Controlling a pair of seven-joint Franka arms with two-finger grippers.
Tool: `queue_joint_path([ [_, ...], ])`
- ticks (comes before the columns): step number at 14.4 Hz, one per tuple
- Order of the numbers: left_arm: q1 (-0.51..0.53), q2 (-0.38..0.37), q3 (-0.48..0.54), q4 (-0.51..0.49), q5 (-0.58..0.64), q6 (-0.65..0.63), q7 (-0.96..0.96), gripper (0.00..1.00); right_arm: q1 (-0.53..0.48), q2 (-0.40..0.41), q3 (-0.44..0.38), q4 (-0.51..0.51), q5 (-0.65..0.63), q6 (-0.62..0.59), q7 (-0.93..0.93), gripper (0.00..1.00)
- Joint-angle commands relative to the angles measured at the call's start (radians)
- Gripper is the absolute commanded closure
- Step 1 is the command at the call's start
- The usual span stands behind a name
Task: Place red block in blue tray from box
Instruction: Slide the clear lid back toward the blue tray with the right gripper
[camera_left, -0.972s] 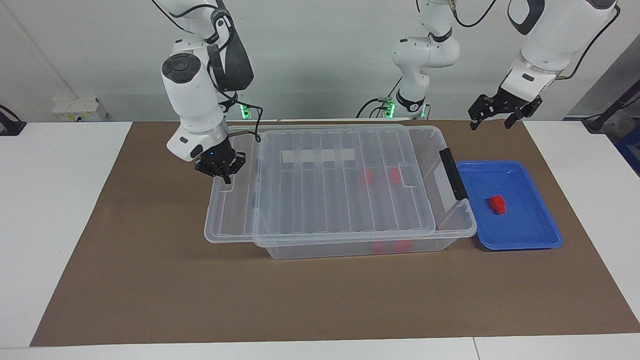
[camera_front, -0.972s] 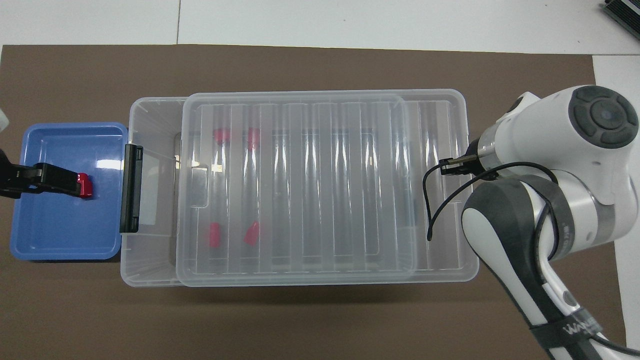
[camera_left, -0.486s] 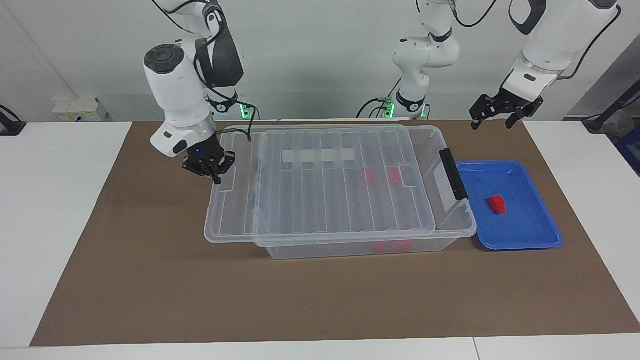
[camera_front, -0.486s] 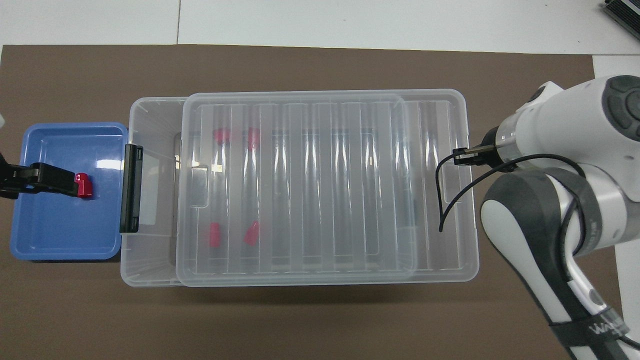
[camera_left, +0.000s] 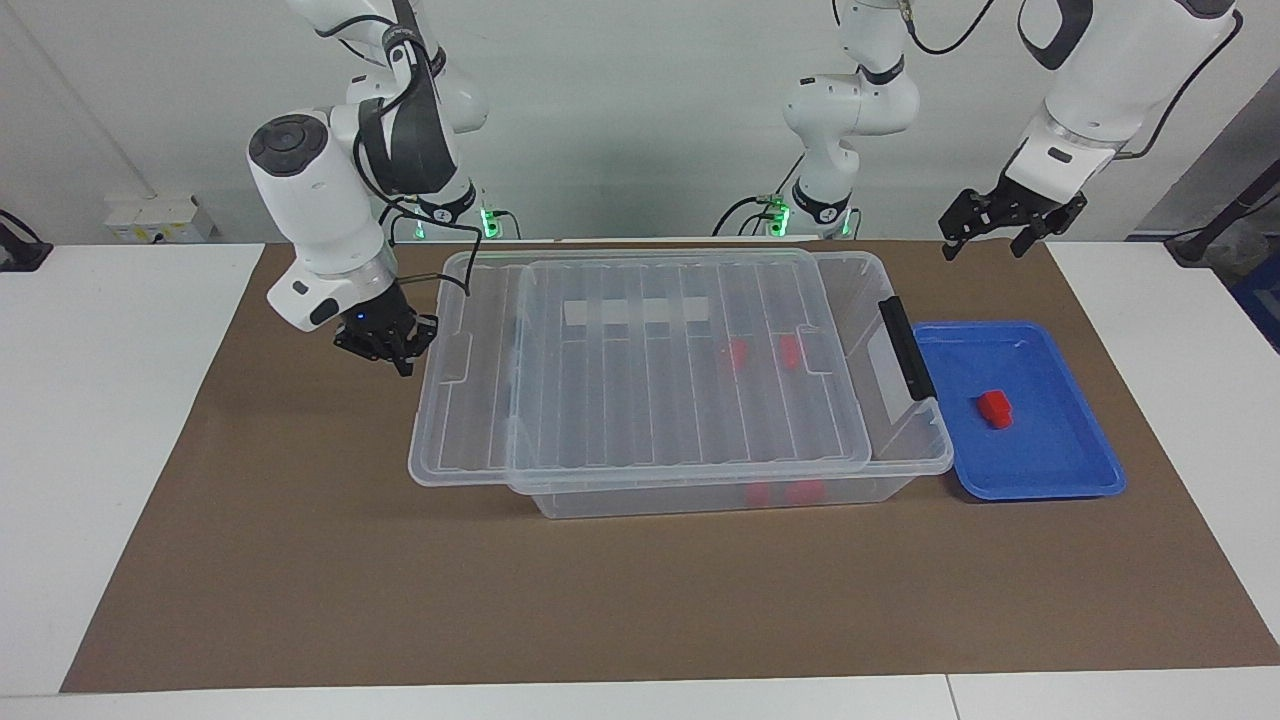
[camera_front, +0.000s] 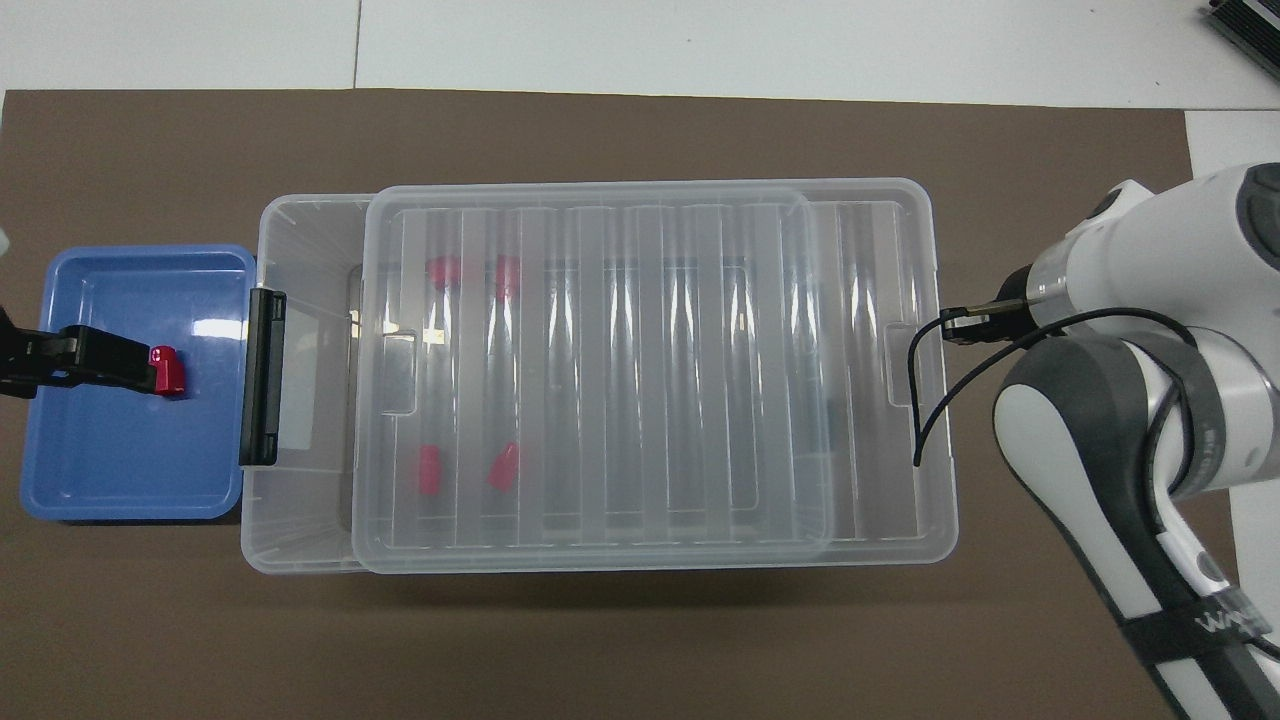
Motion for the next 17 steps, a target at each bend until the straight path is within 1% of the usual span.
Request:
queue_joint_path([
  [1,0.002,-0.01,0.002,-0.003,-0.015,-0.014,-0.01,0.0,0.002,-0.025,0.008,-0.041,0.002,0.022,-0.022,1.0],
  [3,0.002,-0.01,0.002,-0.003,-0.015,-0.014,-0.01,0.0,0.033,-0.03,0.009,-0.054,0.008,0.022,-0.016,1.0],
  [7,0.002,-0.01,0.002,-0.003,-0.015,-0.014,-0.01,0.0,0.05,-0.03,0.012,-0.055,0.017,0.022,-0.011,1.0],
  [8,0.002,-0.01,0.002,-0.003,-0.015,-0.014,-0.01,0.0,0.076,-0.03,0.011,-0.055,0.017,0.022,-0.009,1.0],
  [12,0.002,-0.01,0.002,-0.003,-0.015,-0.014,-0.01,0.0,0.122,-0.03,0.011,-0.057,0.018,0.022,0.023,1.0],
  [17,0.002,-0.01,0.002,-0.003,-0.015,-0.014,-0.01,0.0,0.165,-0.029,0.012,-0.058,0.018,0.039,0.061,1.0],
])
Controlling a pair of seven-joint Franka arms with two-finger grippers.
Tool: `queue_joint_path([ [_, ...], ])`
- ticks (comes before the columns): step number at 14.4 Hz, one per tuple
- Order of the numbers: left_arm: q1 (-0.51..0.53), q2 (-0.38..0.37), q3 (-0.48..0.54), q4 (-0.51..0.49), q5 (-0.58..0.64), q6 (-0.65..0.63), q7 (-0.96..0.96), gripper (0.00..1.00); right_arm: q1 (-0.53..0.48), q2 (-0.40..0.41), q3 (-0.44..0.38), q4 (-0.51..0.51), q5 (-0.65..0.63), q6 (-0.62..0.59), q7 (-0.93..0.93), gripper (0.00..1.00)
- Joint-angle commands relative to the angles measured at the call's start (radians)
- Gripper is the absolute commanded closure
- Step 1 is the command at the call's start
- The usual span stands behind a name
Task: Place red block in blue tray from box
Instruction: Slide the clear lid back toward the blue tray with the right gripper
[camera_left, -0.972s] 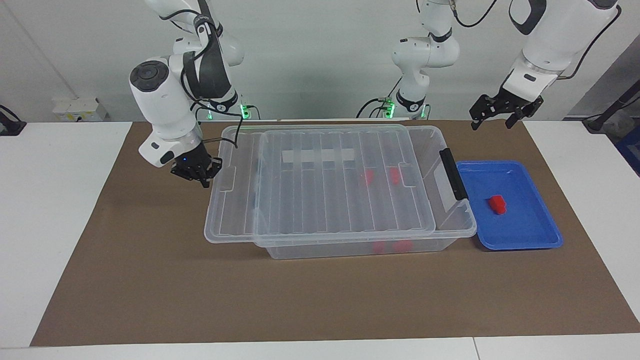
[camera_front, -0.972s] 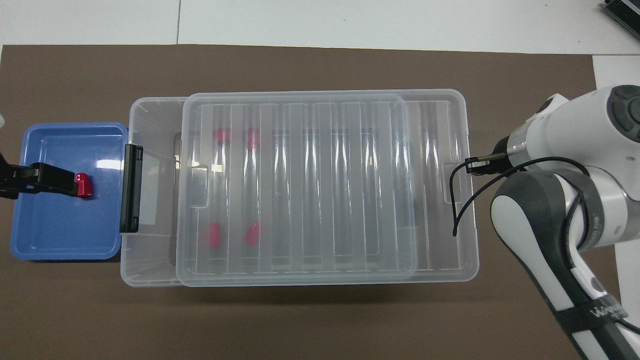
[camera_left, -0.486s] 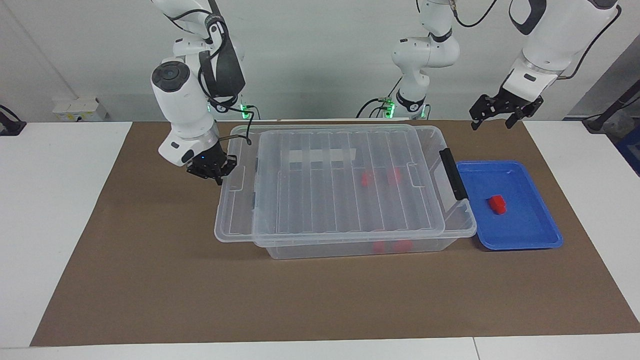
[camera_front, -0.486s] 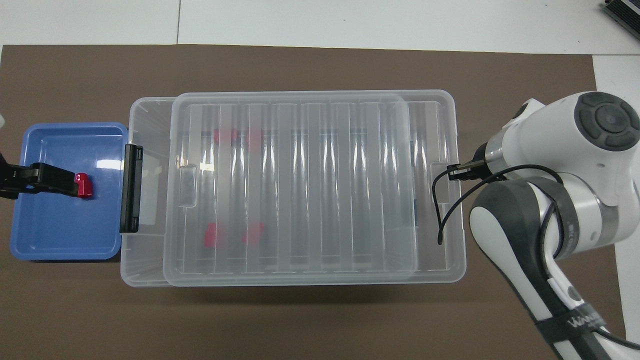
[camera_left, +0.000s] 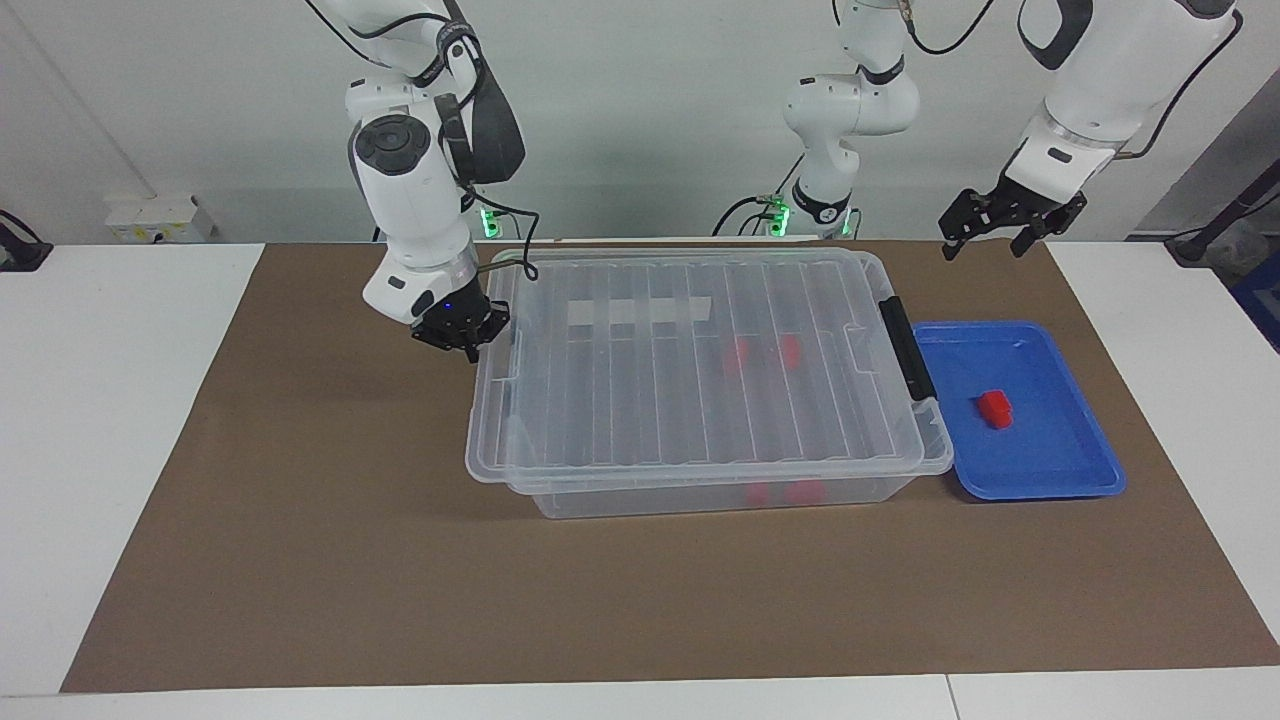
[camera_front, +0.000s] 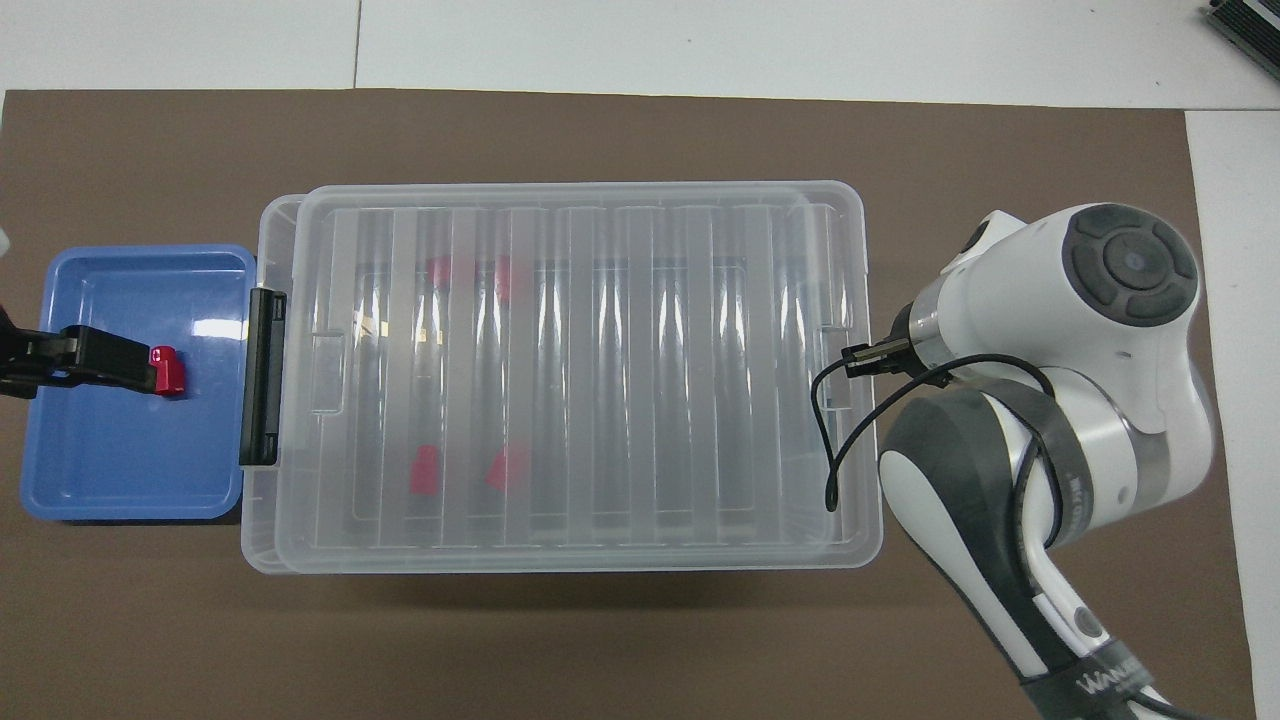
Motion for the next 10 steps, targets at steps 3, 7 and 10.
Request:
queue_joint_path([
  [3,0.002,-0.01,0.002,-0.003,-0.015,-0.013,-0.01,0.0,0.035,-0.023,0.003,-0.037,0.016,0.037,0.047,1.0],
  [7,0.002,-0.01,0.002,-0.003,-0.015,-0.013,-0.01,0.0,0.037,-0.022,0.002,-0.037,0.016,0.039,0.04,1.0],
  [10,0.002,-0.01,0.002,-0.003,-0.015,-0.013,-0.01,0.0,0.035,-0.022,0.002,-0.037,0.016,0.039,0.037,1.0],
])
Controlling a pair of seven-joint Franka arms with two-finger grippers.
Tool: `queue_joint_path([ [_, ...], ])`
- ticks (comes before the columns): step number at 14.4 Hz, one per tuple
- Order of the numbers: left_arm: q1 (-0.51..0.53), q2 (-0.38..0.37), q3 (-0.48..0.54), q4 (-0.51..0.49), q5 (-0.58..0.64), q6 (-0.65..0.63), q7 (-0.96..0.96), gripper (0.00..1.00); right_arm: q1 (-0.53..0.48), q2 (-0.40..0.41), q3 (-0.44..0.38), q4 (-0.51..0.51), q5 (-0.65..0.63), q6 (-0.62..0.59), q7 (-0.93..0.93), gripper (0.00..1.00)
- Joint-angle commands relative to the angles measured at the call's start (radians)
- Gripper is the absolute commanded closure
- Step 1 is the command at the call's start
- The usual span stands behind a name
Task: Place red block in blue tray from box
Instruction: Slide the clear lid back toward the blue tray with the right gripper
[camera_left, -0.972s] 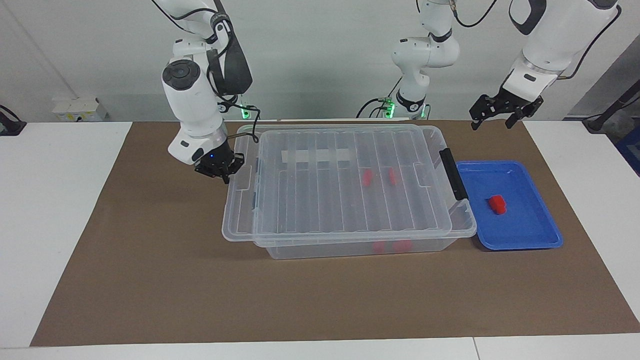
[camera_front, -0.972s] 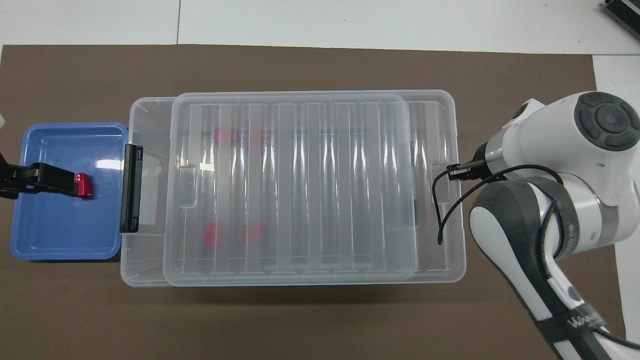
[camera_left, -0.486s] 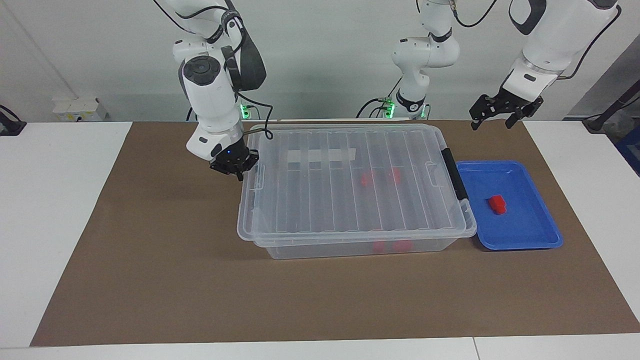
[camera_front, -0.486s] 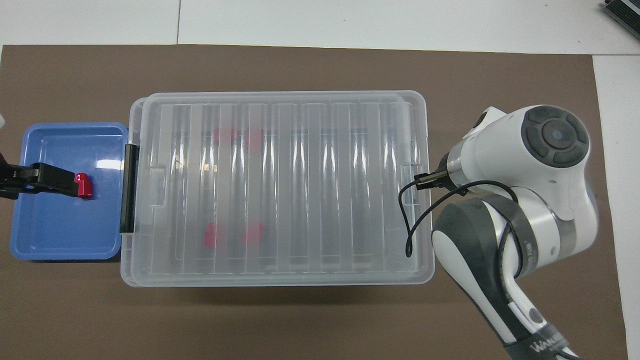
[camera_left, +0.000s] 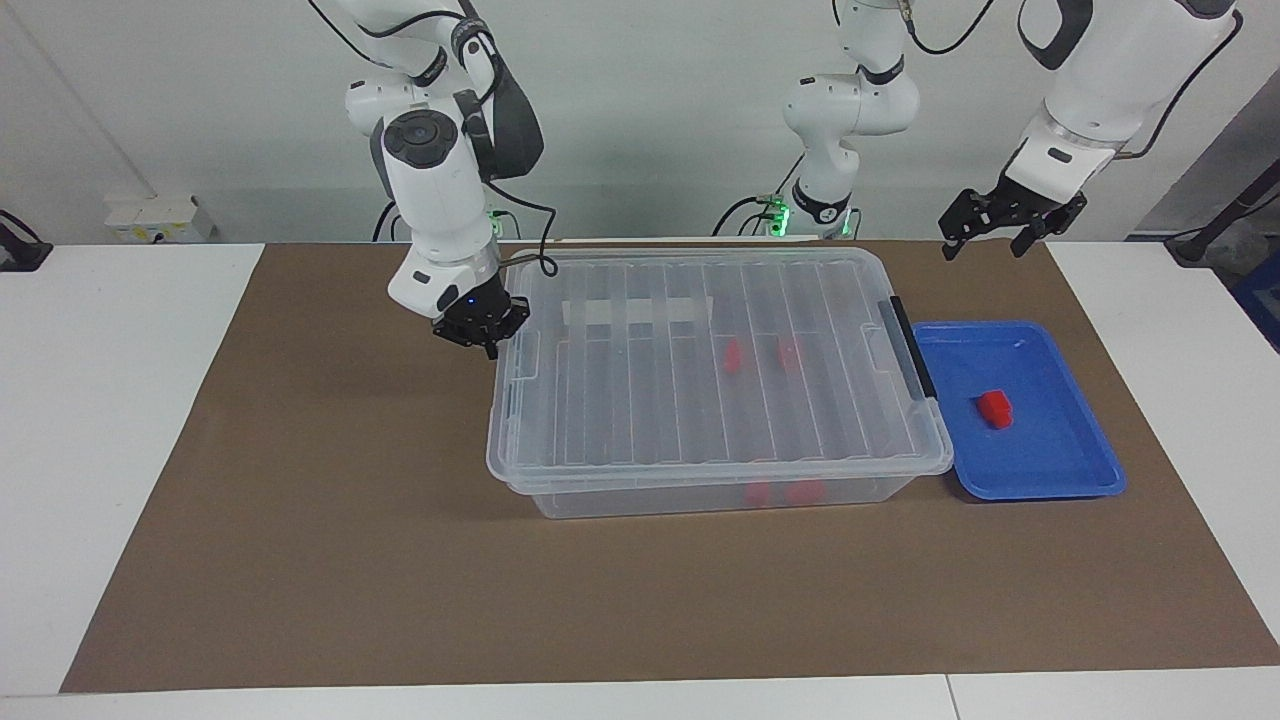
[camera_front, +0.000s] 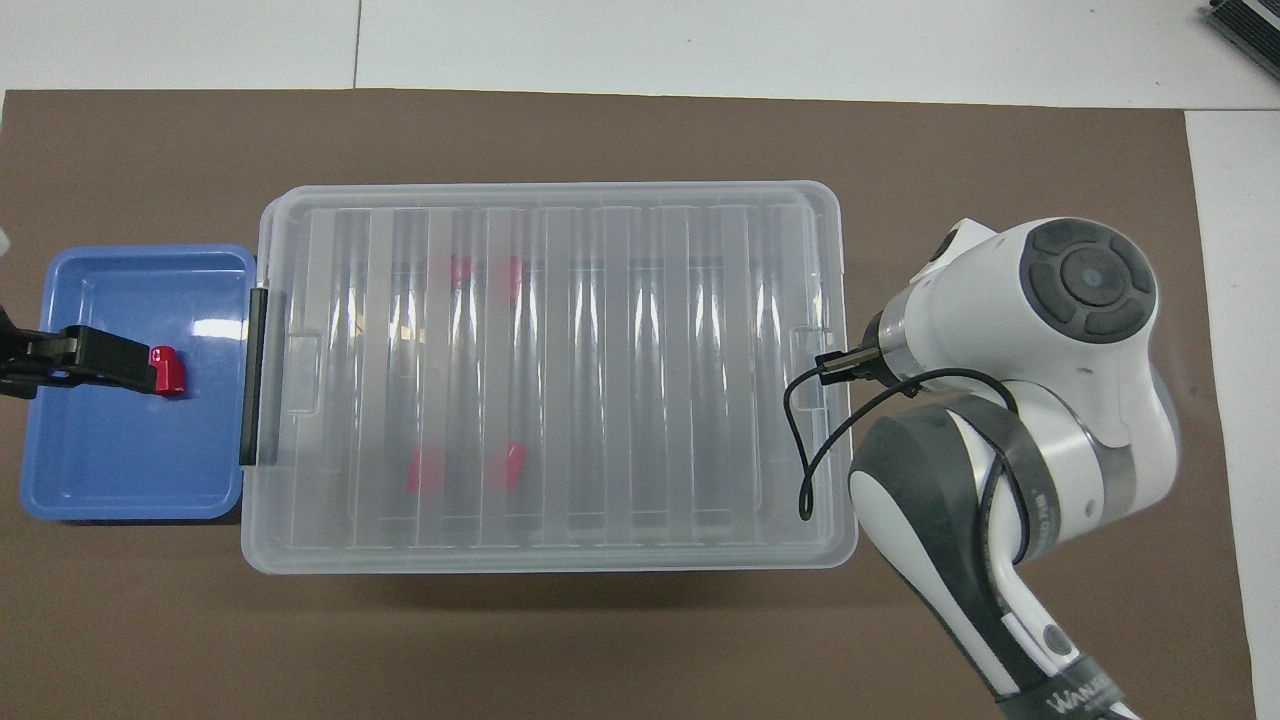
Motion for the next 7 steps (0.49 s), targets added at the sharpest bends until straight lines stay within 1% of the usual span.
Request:
queue_joint_path([
  [1,0.002,-0.01,0.002,-0.003,-0.015,-0.013,-0.01,0.0,-0.002,-0.022,0.002,-0.03,0.016,0.026,0.009,1.0],
  [7,0.002,-0.01,0.002,-0.003,-0.013,-0.013,-0.01,0.0,-0.039,-0.039,-0.002,-0.016,0.016,0.013,0.009,1.0],
])
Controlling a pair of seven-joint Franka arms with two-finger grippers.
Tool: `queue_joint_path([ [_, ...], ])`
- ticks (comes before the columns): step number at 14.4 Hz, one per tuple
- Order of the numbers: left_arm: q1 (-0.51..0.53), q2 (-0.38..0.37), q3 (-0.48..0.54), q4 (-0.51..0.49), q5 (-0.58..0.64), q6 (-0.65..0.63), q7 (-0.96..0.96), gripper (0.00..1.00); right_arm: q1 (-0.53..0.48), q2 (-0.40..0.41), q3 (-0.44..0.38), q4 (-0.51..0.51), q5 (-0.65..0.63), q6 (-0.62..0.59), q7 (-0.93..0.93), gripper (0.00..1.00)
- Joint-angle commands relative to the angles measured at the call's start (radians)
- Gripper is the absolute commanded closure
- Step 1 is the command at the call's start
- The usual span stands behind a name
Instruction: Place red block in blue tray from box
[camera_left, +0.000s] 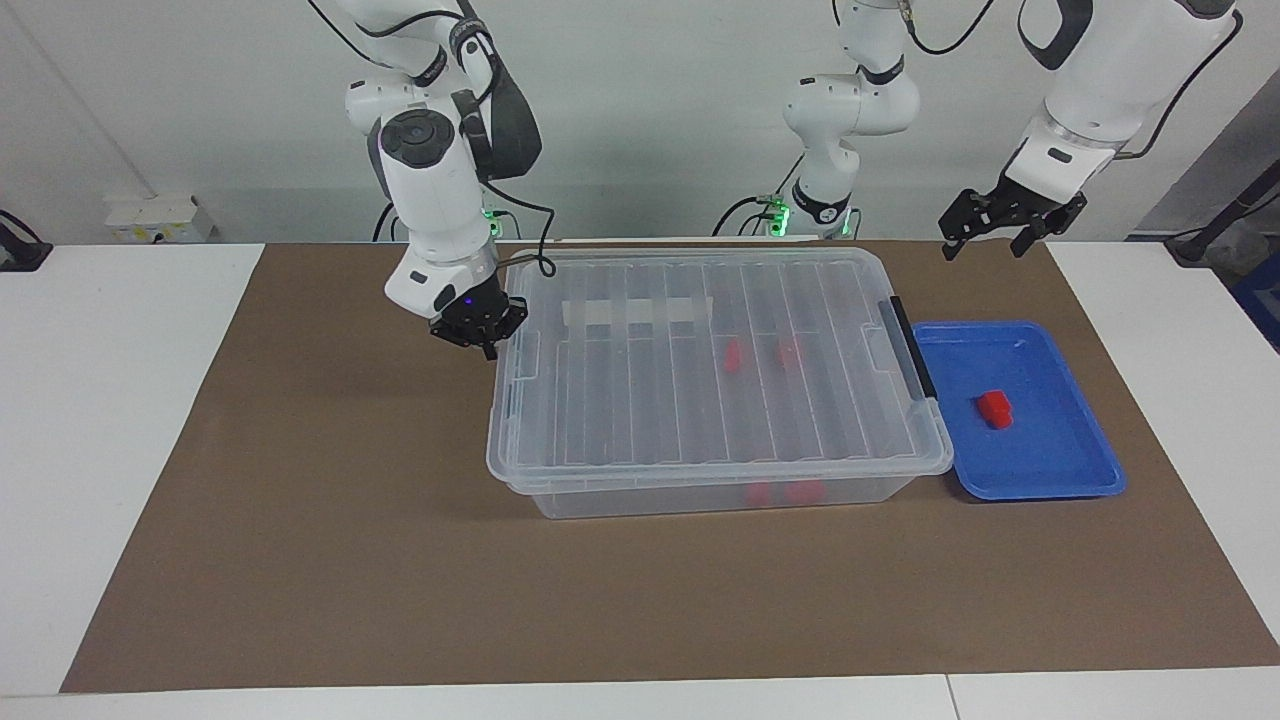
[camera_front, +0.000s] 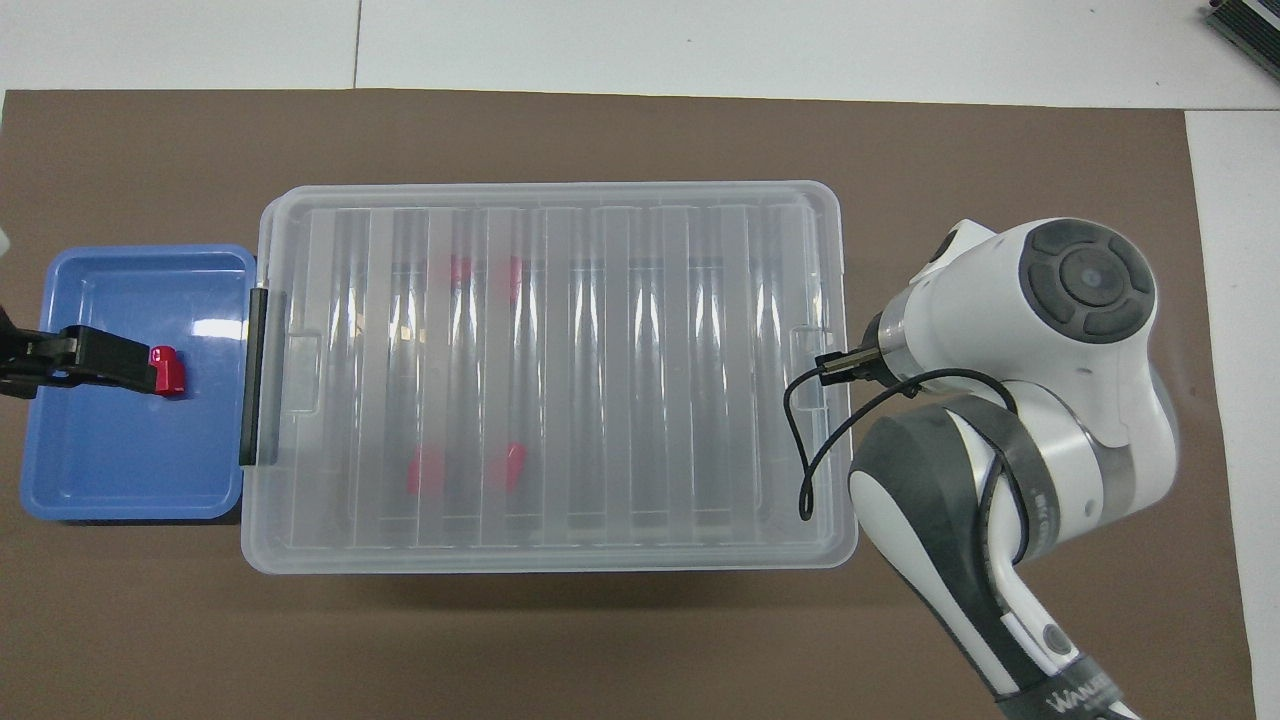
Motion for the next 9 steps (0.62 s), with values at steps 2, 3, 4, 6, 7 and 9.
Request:
queue_joint_path([
  [2,0.002,-0.01,0.002,-0.003,-0.015,-0.013,-0.01,0.0,-0.041,-0.045,0.002,-0.018,0.016,0.007,0.01,1.0],
  [3,0.002,-0.01,0.002,-0.003,-0.013,-0.013,-0.01,0.0,-0.051,-0.051,0.002,-0.016,0.016,0.003,0.012,1.0],
  [4,0.002,-0.01,0.002,-0.003,-0.013,-0.013,-0.01,0.0,-0.057,-0.062,0.002,-0.012,0.016,-0.01,0.013,1.0],
  [6,0.002,-0.01,0.002,-0.003,-0.015,-0.013,-0.01,0.0,-0.075,-0.079,-0.003,0.014,0.014,-0.048,0.013,1.0],
  [7,0.002,-0.01,0.002,-0.003,-0.015,-0.013,-0.01,0.0,-0.092,-0.082,-0.003,0.04,0.014,-0.083,0.015,1.0],
  [9,0.002,-0.01,0.002,-0.003,-0.015,-0.013,-0.01,0.0,-0.126,-0.091,-0.003,0.079,0.014,-0.146,0.013,1.0],
])
